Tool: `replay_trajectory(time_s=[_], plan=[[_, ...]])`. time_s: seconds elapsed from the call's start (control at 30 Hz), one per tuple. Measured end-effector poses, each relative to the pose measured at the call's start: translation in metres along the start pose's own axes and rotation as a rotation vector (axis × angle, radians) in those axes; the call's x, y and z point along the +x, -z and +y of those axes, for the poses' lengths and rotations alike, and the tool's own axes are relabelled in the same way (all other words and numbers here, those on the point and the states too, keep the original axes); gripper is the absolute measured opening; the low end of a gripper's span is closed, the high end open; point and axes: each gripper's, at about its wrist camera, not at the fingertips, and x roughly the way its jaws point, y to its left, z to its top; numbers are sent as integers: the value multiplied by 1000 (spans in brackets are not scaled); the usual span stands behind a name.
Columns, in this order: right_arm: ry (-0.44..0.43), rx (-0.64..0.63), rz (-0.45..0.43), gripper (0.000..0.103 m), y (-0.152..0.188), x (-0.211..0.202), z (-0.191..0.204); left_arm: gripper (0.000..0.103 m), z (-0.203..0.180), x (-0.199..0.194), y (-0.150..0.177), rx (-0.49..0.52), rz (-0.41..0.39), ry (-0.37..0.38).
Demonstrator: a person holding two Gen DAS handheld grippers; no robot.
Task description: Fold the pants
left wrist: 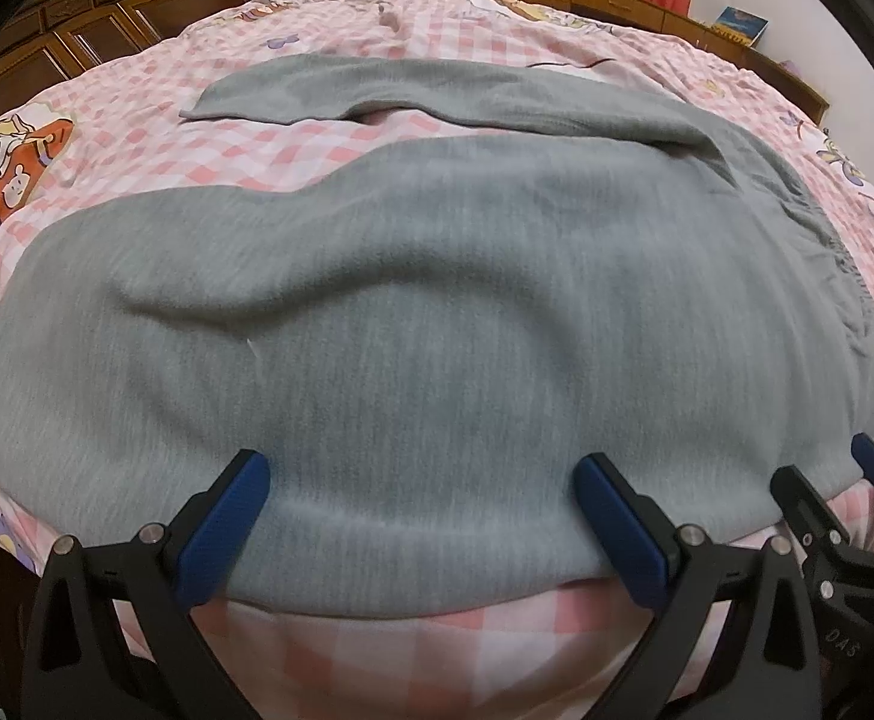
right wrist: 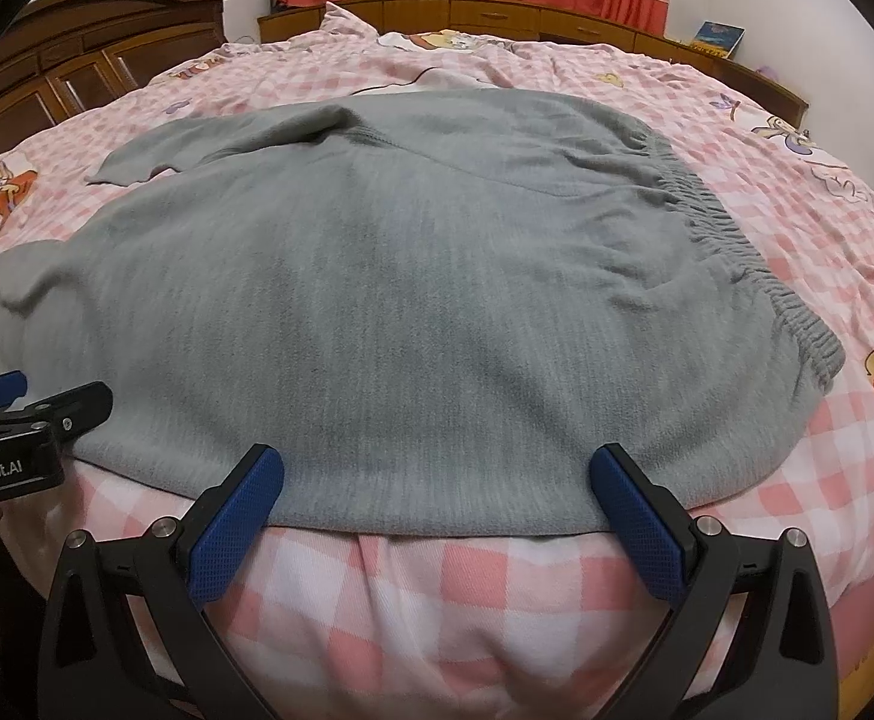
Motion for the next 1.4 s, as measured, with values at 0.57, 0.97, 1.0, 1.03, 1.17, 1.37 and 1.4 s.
replay_trajectory(time_s=[0.57,0.97,1.0,1.03,1.17,1.37,1.4], plan=[[-57,-40,-24,103,6,-11,-5,103,2,-1,3,11,-26,7],[-61,-62,17,93,10,-52,-44,103,13,-17,3,35,10,53],[-34,-59,11,93,10,-56,-52,103,17,-20,4,22,11,56],[-12,-54,6,93,11,-58,-60,103,20,-23,5,9,12,60],[42,10,-6,93,9,-61,-98,103,33,-31,7,-24,8,56],[48,232,30,90,-1,-44,-153,103,48,-39,10,-38,-5,26],[27,253,36,88,-2,-41,-157,103,51,-41,12,-36,-8,20]])
